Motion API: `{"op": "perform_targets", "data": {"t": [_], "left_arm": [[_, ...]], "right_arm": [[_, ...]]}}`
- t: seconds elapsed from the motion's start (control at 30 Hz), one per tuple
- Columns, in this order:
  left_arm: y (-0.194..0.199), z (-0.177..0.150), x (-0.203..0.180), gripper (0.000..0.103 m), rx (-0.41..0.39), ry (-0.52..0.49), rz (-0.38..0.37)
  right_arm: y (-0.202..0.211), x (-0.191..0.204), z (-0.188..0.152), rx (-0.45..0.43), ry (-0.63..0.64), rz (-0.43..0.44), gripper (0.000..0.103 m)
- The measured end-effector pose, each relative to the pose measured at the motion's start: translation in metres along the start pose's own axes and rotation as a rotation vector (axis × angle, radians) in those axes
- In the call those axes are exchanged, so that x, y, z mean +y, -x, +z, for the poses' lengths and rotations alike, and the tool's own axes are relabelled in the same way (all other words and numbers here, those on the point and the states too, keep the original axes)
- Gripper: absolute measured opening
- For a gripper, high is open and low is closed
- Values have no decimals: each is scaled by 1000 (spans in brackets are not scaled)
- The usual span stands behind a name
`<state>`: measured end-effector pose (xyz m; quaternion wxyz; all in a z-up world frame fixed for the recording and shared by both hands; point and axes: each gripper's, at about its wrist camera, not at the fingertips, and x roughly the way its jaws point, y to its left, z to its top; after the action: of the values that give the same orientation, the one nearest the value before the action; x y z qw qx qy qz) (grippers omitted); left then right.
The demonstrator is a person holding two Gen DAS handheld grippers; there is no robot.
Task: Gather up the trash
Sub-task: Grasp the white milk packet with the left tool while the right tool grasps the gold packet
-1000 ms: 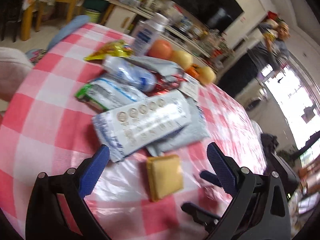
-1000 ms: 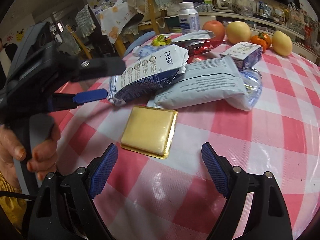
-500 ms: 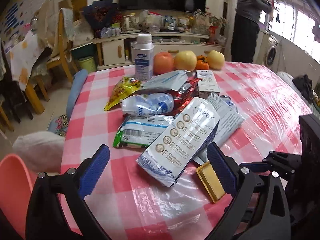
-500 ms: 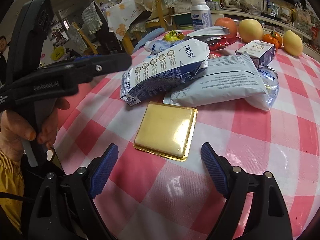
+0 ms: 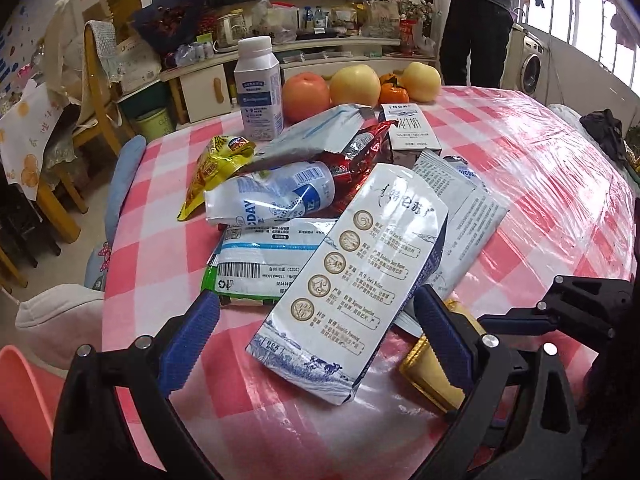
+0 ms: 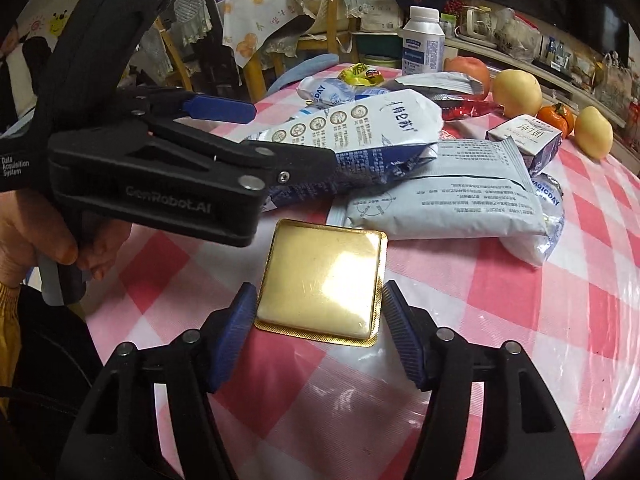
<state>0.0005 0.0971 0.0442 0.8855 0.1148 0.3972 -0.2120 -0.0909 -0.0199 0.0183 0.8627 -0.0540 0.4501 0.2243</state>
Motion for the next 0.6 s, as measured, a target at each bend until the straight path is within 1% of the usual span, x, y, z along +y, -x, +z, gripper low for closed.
{"op": "perform_targets", "data": {"t": [0.13,0.17,0.2,0.27,0.33,0.37,0.4,0.43,0.47,0.5,0.53,0.57,0.6], "left_arm": [[-5,0,-1,98,11,11,8],[-6,0,-2,98,18,9,13],[-8,-1,-3,98,25,5,19],[-11,-1,-7,98,34,-5,23],[-13,-1,-12,98,38,-15,34],[-15,-1,-13,96,43,-16,41],[-16,-1,-15,92,49,-10,37],[-18,-1,-15,82,59,-3,35],[-20,-2,-16,75,70,6,41],[-21,-2,-16,71,75,13,41],[-21,-3,-16,70,76,22,42],[-20,-3,-15,67,76,33,41],[-20,-4,-15,62,77,43,44]], "right_arm": [[6,-11,-1,13,-26,-19,65],[8,-15,-1,16,-36,-27,65],[10,-20,-2,17,-47,-40,62],[16,-29,-4,15,-65,-64,63],[22,-36,-6,6,-84,-66,63],[24,-39,-7,4,-92,-68,63],[24,-41,-7,6,-101,-75,63],[24,-43,-8,10,-109,-79,63],[23,-46,-9,16,-120,-74,64],[23,-45,-10,19,-128,-60,64],[23,-46,-11,20,-135,-47,65],[23,-45,-12,19,-139,-43,72],[23,-45,-11,15,-138,-48,77]]}}
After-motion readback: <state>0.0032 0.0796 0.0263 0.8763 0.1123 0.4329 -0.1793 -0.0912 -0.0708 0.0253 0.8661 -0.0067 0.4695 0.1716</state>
